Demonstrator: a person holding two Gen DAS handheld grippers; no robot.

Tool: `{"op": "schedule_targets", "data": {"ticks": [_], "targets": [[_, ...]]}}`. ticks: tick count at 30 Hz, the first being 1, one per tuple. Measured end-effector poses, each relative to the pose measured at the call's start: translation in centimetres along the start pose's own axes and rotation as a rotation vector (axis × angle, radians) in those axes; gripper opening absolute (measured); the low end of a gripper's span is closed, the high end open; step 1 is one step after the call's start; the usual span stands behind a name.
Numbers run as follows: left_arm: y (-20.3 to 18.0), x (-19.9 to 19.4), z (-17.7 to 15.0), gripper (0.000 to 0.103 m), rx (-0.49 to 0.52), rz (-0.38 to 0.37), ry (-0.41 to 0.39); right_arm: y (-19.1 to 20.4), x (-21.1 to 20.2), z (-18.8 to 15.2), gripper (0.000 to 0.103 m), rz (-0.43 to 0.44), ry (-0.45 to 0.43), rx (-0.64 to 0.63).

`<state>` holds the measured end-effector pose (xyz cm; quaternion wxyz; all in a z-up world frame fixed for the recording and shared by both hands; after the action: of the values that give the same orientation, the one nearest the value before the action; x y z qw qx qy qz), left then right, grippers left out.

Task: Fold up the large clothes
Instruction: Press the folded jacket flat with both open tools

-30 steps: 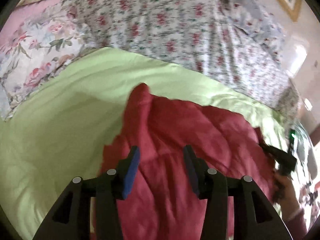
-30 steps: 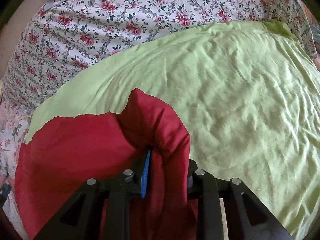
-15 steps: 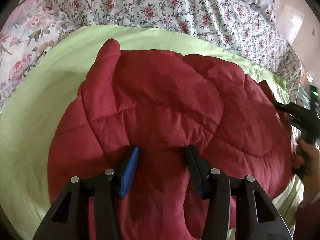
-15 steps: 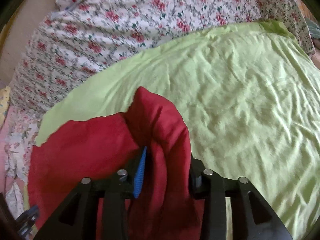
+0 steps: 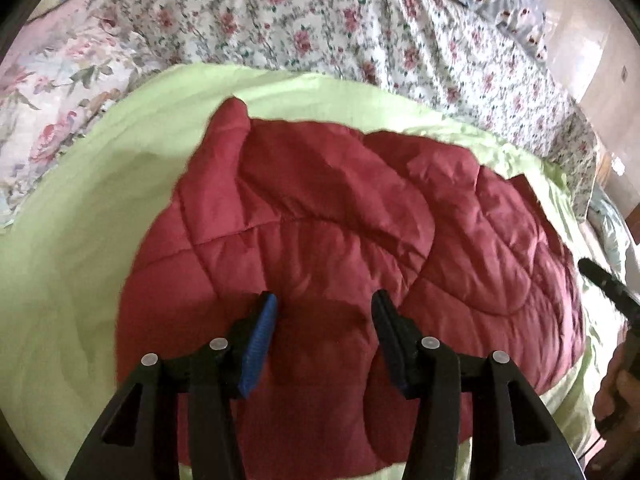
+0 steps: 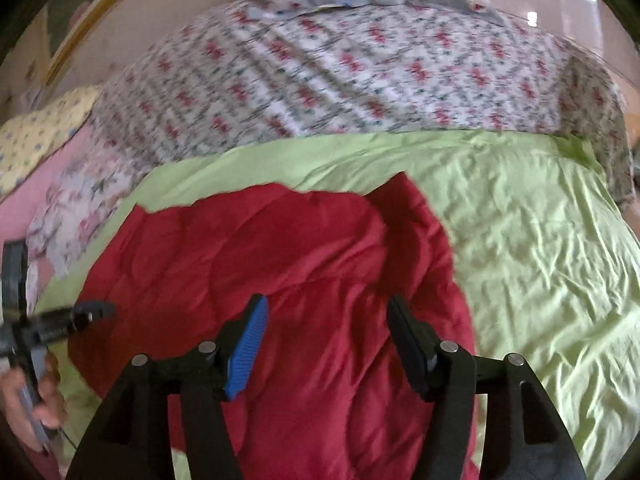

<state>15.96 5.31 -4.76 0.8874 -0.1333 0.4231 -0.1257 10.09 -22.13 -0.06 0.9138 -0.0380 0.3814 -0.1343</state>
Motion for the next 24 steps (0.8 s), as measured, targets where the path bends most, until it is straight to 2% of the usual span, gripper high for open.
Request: {"op": "schedule_targets", "data": {"ticks": [3, 6, 9, 12, 20, 24], "targets": [[-0.2, -1.8, -0.6, 0.054, -0.014, -0.011, -0.023, 0.4, 0.6, -0.9, 0.064, -0.021, 0.022, -0.026], [-0.5, -2.8, -1.4, 0.071, -0.011, -0.002, -0.026, 0.3, 1.4, -2.1, 0.064, -0.039, 0.059, -0.016], [-0.8, -3.5, -2.2, 0.071, 0.008, 0.035, -0.020, -0.3, 2.1, -3.2, 0.065, -0.046, 0.089, 0.011], [-1.0, -3.8, -3.0, 0.071, 0.014, 0.056, 0.002, -1.0, 1.8, -4.2, 0.072, -0.061, 0.094, 0.030], [0.2, -3.3, -4.1, 0.076, 0.008, 0.101, 0.058, -1.7, 1.1, -6.3, 0.074, -0.041, 0.123, 0.060], [0.5, -2.8, -4.4, 0.080, 0.017, 0.096, 0.064, -1.7, 0.4, -7.3, 0.075, -0.045, 0.124, 0.059]]}}
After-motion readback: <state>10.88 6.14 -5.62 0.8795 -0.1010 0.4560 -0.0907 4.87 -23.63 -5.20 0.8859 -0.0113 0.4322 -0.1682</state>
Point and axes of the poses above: each gripper's, at about its wrist camera, not at the fingertips, and x roughly the way its jaws point, y to its left, z to its top, the point moved 3 cm from there along x, roughly the way its jaws point, and after that the axes turned 9 degrees about -z, right-handed, at the moved point
